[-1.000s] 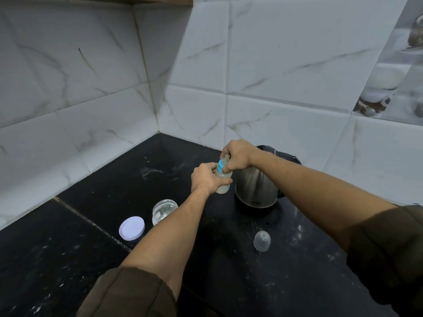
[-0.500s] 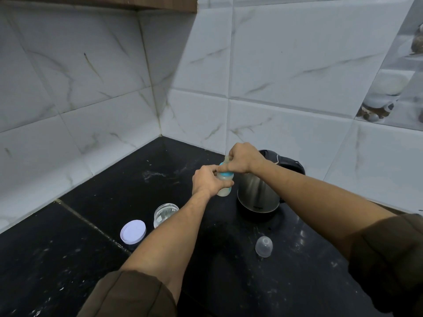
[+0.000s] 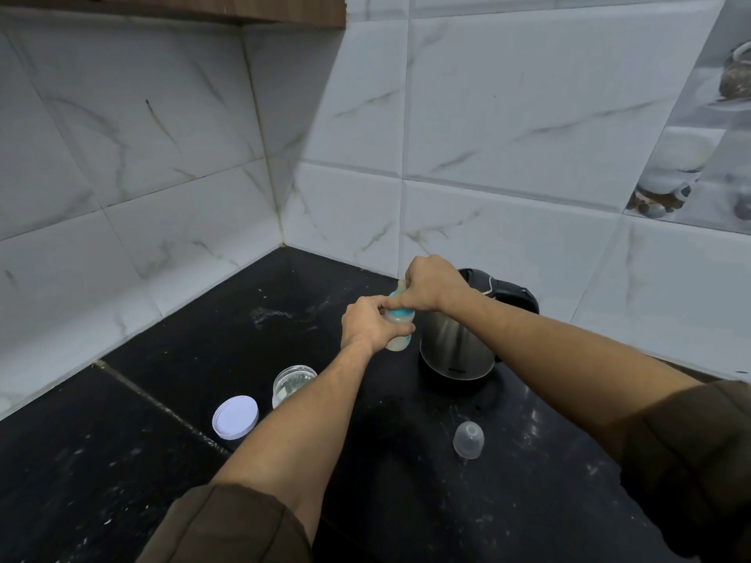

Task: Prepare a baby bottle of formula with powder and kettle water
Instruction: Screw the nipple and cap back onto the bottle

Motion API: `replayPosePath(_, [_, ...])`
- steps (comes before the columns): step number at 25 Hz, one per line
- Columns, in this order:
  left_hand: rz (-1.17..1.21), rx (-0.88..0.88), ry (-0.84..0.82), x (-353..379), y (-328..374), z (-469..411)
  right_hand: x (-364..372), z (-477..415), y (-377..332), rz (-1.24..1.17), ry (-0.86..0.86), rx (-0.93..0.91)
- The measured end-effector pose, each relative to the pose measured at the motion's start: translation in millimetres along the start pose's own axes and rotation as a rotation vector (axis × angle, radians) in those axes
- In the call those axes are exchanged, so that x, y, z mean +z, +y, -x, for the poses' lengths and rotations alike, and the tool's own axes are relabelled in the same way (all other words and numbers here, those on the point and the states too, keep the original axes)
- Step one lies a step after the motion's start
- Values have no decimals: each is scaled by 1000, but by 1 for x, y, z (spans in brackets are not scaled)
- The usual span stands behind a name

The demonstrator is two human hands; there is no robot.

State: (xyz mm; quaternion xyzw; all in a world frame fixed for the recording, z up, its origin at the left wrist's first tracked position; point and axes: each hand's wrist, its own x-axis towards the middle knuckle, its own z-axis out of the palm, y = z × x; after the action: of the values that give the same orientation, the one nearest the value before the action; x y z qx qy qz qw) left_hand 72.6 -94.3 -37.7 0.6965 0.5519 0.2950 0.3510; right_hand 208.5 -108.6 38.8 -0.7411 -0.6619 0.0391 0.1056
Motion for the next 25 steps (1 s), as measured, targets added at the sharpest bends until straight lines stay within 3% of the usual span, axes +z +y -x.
replayPosePath(4, [1,5,-4,-1,-1,1,2,3,0,-4,-3,29])
replayPosePath(9, [-8,-6,-12,-4,-1,2,-4,-1,1,-15,-190,-51])
replayPosePath(14, [-42,23,-4,-6,4,0,-8,-1,4,-112,-145,-77])
replayPosePath(25, [-52,28,-11,-8,9,3,-11,2,4,-75,-96,-73])
